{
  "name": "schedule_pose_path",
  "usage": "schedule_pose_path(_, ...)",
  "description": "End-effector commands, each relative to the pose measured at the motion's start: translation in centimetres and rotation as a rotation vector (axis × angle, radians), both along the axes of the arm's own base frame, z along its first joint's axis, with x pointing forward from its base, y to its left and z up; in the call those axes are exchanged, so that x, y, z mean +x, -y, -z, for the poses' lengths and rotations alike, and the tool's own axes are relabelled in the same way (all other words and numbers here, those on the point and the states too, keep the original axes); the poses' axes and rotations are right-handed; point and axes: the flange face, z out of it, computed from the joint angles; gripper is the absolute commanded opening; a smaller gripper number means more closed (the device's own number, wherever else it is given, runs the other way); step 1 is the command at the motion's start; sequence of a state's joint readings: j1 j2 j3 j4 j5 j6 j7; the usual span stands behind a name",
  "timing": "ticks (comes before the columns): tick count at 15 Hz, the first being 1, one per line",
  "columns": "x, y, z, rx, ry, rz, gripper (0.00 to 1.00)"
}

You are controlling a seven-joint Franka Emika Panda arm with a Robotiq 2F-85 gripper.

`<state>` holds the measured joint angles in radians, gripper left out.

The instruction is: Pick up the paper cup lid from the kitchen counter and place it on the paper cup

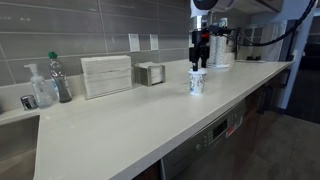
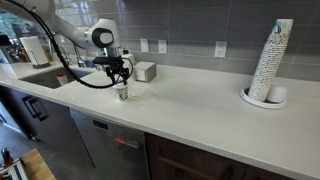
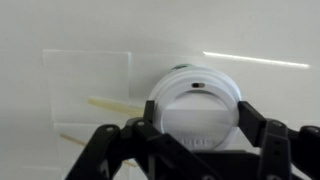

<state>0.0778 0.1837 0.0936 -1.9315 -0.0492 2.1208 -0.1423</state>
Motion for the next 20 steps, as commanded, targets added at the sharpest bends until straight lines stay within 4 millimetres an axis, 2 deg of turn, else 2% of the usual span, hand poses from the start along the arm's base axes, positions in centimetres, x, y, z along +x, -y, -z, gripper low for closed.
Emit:
schedule_pose_path(1, 0.2, -0.8, 1.2, -0.017, -0.028, -0.031, 0.68)
schedule_pose_path(2, 0.2, -0.9, 1.3, -0.019, -0.023, -0.036, 0.73)
schedule_pose_path(4, 0.2, -1.0, 1.3, -0.02, -0.021, -0.042, 0.69)
schedule_pose_path(8, 0.3, -1.2, 1.4, -0.015, -0.023, -0.05, 0.77)
schedule_pose_path(10, 0.3, -1.4, 1.4, -0.016, -0.018, -0.055, 0.96)
schedule_pose_path(11, 0.3, -1.5, 1.4, -0.015, -0.018, -0.059, 1.0)
schedule_pose_path(14, 0.3, -1.9, 1.7, -0.011, -0.024, -0.073, 1.0)
schedule_pose_path(20, 0.3, -1.9, 1.2, -0.016, -0.01, -0.072, 1.0)
